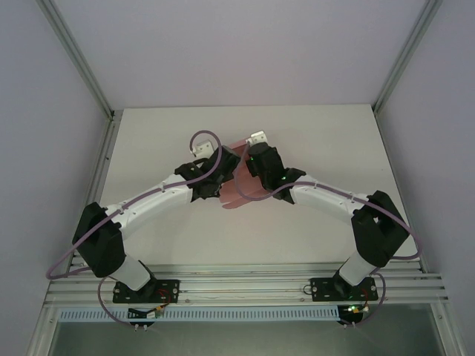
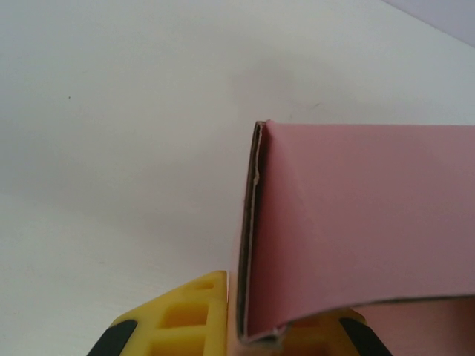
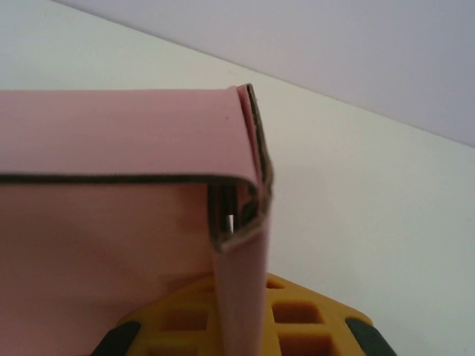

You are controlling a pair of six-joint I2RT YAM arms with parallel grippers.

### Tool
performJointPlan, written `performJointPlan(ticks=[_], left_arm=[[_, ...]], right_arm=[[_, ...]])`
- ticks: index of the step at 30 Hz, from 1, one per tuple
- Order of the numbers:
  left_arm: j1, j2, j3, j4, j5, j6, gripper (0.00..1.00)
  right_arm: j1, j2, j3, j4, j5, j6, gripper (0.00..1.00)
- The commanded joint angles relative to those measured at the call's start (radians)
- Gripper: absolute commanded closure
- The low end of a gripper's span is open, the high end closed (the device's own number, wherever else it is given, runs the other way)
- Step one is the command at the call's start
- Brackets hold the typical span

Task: Assemble paper box

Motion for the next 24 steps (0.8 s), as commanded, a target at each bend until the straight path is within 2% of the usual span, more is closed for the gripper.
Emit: performJointPlan(ticks=[1,5,8,11,12,14,16,17,18,19,21,24], left_arm=[[0.026,-0.022,-0.038,-0.204,-0.188,-0.046,1.00],[0.026,-0.020,-0.064,-0.065,-0.087,0.051,1.00],[0.026,-0.018,-0.090,0.053,0.009,0.129,1.00],[0.028,-0.027,-0.137,0.199,0.098,0.216,1.00],[0.027,-0.032,-0.153,0.240,0.105,0.243,1.00],[0.030,-0.041,-0.178,0.311,0.095,0.304,1.00],[0.038,-0.042,-0.191,0.354,0.090,0.371,1.00],[0.040,-0.043,-0.192,0.365,0.086,0.391,1.00],[0.044,-0.043,-0.195,0.378,0.092,0.422,1.00],[0.048,-0.043,-0.198,0.401,0.122,0.479,1.00],[0.056,-0.040,-0.199,0.423,0.157,0.571,1.00],[0.079,-0.035,-0.178,0.408,0.184,0.709,1.00]], right_arm=[[-0.124,-0.006,-0.023,-0.164,0.243,0.024,1.00],[-0.124,-0.027,-0.026,-0.143,-0.061,0.040,0.97],[-0.124,-0.063,-0.046,-0.073,-0.297,0.039,0.80],[-0.126,-0.130,-0.065,-0.035,-0.432,0.034,0.61],[-0.127,-0.160,-0.067,-0.033,-0.473,0.027,0.50],[-0.126,-0.227,-0.087,-0.050,-0.543,0.019,0.43],[-0.125,-0.299,-0.103,-0.086,-0.612,0.013,0.30],[-0.126,-0.334,-0.111,-0.106,-0.636,-0.015,0.20],[-0.127,-0.370,-0.121,-0.119,-0.641,-0.013,0.04],[-0.128,-0.410,-0.136,-0.133,-0.638,-0.010,0.00],[-0.130,-0.483,-0.166,-0.145,-0.609,-0.002,0.00],[-0.140,-0.579,-0.206,-0.164,-0.488,0.073,0.00]])
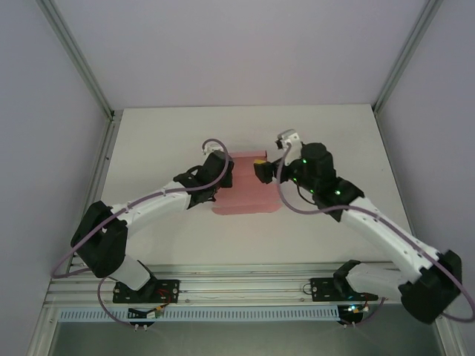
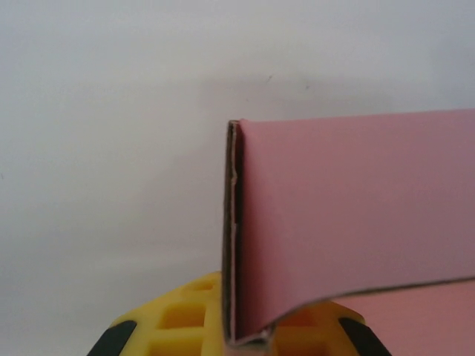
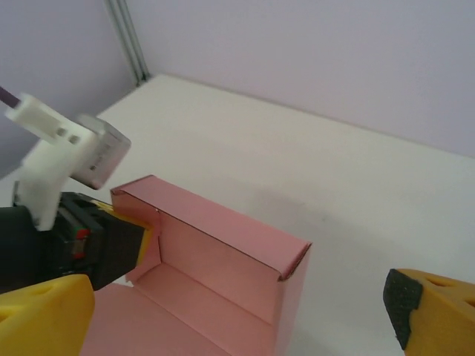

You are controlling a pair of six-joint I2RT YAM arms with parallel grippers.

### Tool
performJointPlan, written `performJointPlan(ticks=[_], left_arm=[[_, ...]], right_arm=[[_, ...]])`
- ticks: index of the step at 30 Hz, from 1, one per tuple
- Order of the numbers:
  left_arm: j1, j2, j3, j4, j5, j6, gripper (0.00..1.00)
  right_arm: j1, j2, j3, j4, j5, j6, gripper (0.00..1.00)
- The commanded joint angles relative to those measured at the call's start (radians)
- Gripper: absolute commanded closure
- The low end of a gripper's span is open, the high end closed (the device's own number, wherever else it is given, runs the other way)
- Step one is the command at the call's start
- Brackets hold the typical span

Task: Assemble paper box

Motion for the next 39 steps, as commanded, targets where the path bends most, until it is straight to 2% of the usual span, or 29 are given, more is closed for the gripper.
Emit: performJointPlan(ticks=[1,3,5,7,8,9,12,15,19,20,26,27,28,29,30,32,35,38,39], left_arm=[[0.031,-0.027,0.014,0.044,0.034,0.244,1.00],[0.046,-0.026,0.014,0.053,0.101,0.407,1.00],[0.054,-0.016,0.036,-0.024,0.229,0.607,1.00],[0.053,0.011,0.100,-0.245,0.400,0.833,0.99],[0.048,0.031,0.155,-0.372,0.452,0.912,0.95],[0.041,0.056,0.221,-0.468,0.463,0.970,0.94],[0.031,0.132,0.357,-0.598,0.346,1.063,0.99],[0.008,0.242,0.473,-0.724,0.265,1.195,1.00],[-0.069,0.455,0.627,-0.841,-0.007,1.261,1.00],[-0.084,0.501,0.664,-0.860,-0.046,1.276,1.00],[-0.120,0.639,0.747,-0.775,-0.109,1.432,1.00],[-0.125,0.654,0.763,-0.773,-0.110,1.441,0.96],[-0.127,0.662,0.775,-0.760,-0.104,1.443,0.88],[-0.126,0.663,0.789,-0.733,-0.088,1.434,0.74],[-0.122,0.656,0.798,-0.717,-0.067,1.427,0.69],[-0.123,0.624,0.805,-0.688,-0.022,1.419,0.51],[-0.121,0.548,0.801,-0.654,0.043,1.403,0.38],[-0.111,0.453,0.774,-0.607,0.106,1.361,0.29],[-0.103,0.418,0.756,-0.571,0.119,1.336,0.14]], right_arm=[[-0.016,-0.081,-0.053,-0.056,0.123,0.078,0.00],[-0.038,-0.140,-0.086,-0.061,0.188,0.113,0.00],[-0.070,-0.184,-0.106,-0.084,0.176,0.144,0.00],[-0.101,-0.214,-0.115,-0.125,0.137,0.167,0.00],[-0.108,-0.226,-0.120,-0.140,0.133,0.171,0.00],[-0.114,-0.232,-0.126,-0.152,0.132,0.165,0.00],[-0.121,-0.226,-0.114,-0.213,0.123,0.144,0.00],[-0.127,-0.210,-0.097,-0.267,0.137,0.141,0.00],[-0.130,-0.219,-0.106,-0.287,0.165,0.143,0.00],[-0.133,-0.226,-0.111,-0.291,0.176,0.146,0.00],[-0.146,-0.301,-0.137,-0.322,0.200,0.153,0.00],[-0.148,-0.314,-0.141,-0.328,0.208,0.156,0.00],[-0.151,-0.324,-0.144,-0.332,0.219,0.158,0.00],[-0.153,-0.333,-0.149,-0.335,0.230,0.160,0.00],[-0.157,-0.342,-0.153,-0.337,0.237,0.159,0.00],[-0.172,-0.345,-0.154,-0.346,0.239,0.156,0.00],[-0.198,-0.336,-0.139,-0.364,0.220,0.159,0.00],[-0.221,-0.325,-0.129,-0.364,0.191,0.152,0.00],[-0.228,-0.320,-0.126,-0.363,0.179,0.149,0.00]])
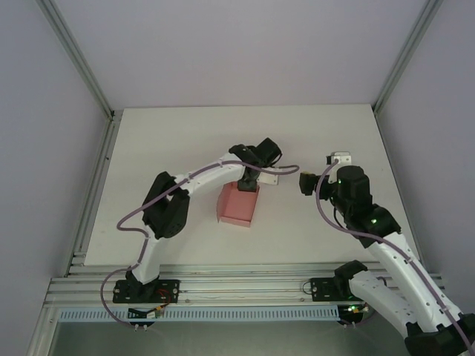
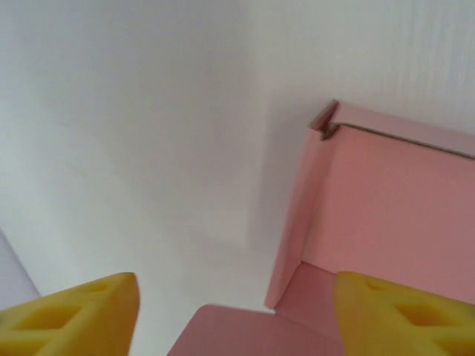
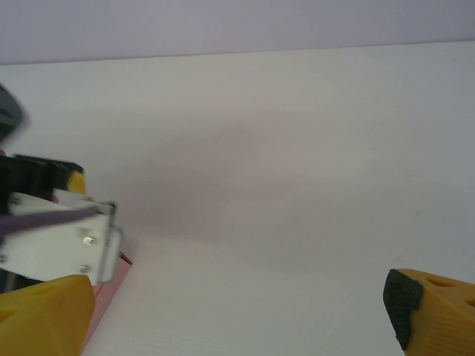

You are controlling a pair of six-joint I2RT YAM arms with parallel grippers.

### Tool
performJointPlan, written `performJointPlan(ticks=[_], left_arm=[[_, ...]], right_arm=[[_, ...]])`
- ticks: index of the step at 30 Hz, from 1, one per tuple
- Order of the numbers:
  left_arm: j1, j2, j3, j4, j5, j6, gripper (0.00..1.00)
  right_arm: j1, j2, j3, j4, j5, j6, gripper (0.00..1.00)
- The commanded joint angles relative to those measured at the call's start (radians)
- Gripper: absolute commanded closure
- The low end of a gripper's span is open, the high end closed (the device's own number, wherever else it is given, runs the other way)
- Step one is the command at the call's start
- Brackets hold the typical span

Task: Assemble paper box

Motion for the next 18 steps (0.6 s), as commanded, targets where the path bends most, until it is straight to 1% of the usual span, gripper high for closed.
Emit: performJointPlan(ticks=[1,2,4,5,7,8,9,10,11,12,13,14,15,16,18], left_arm=[[0.026,-0.180,-0.034,0.117,0.087,-0.071,0.00],[0.044,-0.223,-0.062,0.173,0.099,-0.109,0.00],[0.087,-0.298,-0.110,0.293,0.084,-0.220,0.00],[0.116,-0.336,-0.129,0.354,0.058,-0.309,0.00],[0.180,-0.404,-0.154,0.404,0.036,-0.470,0.00],[0.219,-0.450,-0.191,0.469,-0.009,-0.580,0.00],[0.259,-0.496,-0.243,0.536,-0.081,-0.703,0.00],[0.306,-0.544,-0.299,0.588,-0.142,-0.848,0.00],[0.372,-0.600,-0.364,0.577,-0.161,-1.031,0.00],[0.438,-0.647,-0.422,0.557,-0.129,-1.192,0.00],[0.504,-0.695,-0.494,0.522,-0.064,-1.317,0.00],[0.565,-0.742,-0.580,0.526,-0.007,-1.422,0.00],[0.603,-0.779,-0.653,0.536,0.024,-1.478,0.00],[0.624,-0.809,-0.715,0.541,0.038,-1.501,0.00],[0.639,-0.859,-0.801,0.520,0.028,-1.512,0.00]], right_arm=[[-0.023,0.013,0.024,-0.012,-0.041,-0.001,0.00],[-0.030,0.023,0.026,-0.013,-0.069,-0.010,0.00],[-0.036,0.059,0.038,-0.020,-0.134,-0.028,0.00],[-0.036,0.094,0.048,-0.029,-0.199,-0.052,0.00],[-0.036,0.180,0.079,-0.047,-0.328,-0.100,0.00],[-0.036,0.240,0.101,-0.053,-0.399,-0.124,0.00],[-0.033,0.297,0.123,-0.057,-0.459,-0.146,0.00],[-0.031,0.355,0.146,-0.051,-0.516,-0.169,0.00],[-0.022,0.416,0.168,-0.028,-0.556,-0.201,0.00],[-0.009,0.478,0.193,-0.006,-0.578,-0.218,0.01],[0.007,0.544,0.226,-0.001,-0.606,-0.249,0.01],[0.028,0.621,0.272,0.000,-0.621,-0.274,0.02],[0.048,0.689,0.317,-0.008,-0.618,-0.291,0.03],[0.065,0.766,0.363,-0.023,-0.624,-0.313,0.04],[0.085,0.906,0.468,-0.089,-0.646,-0.361,0.05]])
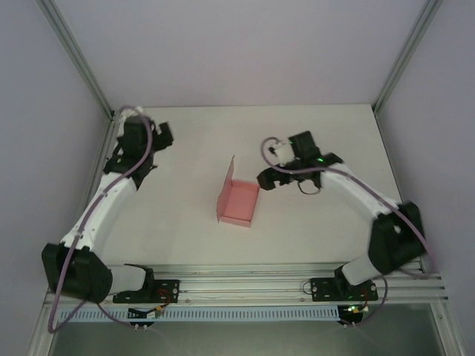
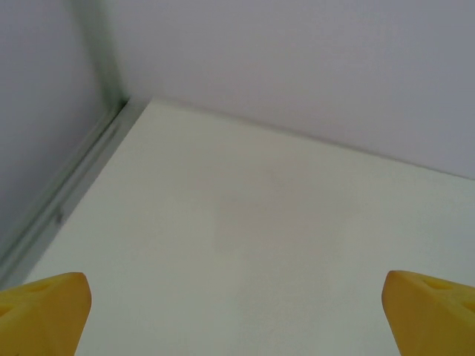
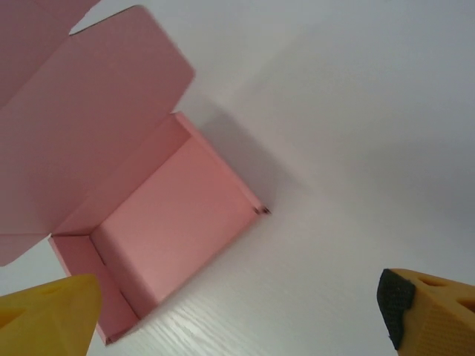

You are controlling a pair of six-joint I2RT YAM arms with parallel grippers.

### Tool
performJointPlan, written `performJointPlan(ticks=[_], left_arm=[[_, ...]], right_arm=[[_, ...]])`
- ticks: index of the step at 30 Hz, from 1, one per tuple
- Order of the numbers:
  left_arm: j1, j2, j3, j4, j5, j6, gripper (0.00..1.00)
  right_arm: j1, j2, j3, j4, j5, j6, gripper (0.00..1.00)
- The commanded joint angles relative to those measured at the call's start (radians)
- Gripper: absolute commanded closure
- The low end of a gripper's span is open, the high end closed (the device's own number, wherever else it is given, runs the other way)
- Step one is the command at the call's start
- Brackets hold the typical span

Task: Assemble paper box

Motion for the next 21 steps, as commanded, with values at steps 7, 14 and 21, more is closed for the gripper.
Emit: performJointPlan(ticks=[7,14,21], left_arm=[[-0.006,-0.076,-0.213,-0.159,-0.027,-0.250,0.00],[-0.004,-0.074,-0.249,-0.118,0.034,-0.243,0.00],[-0.005,-0.092,-0.238,-0.135,0.054,-0.244,0.00]], right_arm=[[0.046,0.343,0.208,0.009,-0.099,-0.086,0.29],[0.087,0.428,0.196,0.050,-0.057,-0.067,0.51],[0.122,0.379,0.111,0.154,0.144,0.025,0.83]])
